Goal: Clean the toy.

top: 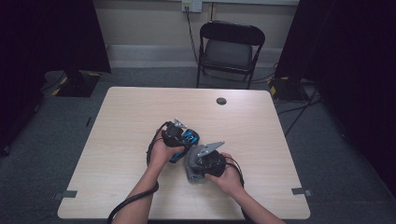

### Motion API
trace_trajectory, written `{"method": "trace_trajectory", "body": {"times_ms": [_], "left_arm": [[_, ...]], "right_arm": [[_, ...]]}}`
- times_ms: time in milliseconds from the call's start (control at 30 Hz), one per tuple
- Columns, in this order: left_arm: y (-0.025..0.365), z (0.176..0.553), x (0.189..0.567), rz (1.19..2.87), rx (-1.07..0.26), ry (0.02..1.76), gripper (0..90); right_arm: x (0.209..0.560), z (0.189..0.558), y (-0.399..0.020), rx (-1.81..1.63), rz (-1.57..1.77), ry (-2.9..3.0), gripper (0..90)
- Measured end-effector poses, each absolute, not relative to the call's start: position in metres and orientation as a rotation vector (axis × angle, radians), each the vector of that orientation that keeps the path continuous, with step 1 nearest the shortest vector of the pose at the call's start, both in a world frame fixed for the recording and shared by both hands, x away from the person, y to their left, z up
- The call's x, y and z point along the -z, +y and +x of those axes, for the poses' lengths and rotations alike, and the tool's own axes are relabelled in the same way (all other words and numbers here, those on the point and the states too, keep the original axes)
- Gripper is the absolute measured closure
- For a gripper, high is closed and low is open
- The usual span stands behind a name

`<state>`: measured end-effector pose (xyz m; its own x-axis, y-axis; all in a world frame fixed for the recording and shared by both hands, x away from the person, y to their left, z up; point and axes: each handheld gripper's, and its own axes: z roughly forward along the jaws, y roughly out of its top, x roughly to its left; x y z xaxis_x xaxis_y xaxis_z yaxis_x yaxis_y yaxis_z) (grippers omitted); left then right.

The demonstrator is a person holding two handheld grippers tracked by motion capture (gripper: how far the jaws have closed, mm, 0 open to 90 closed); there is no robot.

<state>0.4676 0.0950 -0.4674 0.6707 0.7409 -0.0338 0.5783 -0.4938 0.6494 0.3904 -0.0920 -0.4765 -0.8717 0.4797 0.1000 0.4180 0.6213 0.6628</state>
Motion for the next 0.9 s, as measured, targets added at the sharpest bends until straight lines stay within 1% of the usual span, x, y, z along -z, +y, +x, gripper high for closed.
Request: {"method": "trace_trajectory", "body": {"times_ms": [900], "left_arm": [[0.095,0.467,0.467,2.245,-0.326,1.013,41.8]], "right_arm": [[0.476,0.375,-0.073,-1.124,0.643,2.816,77.6]]}}
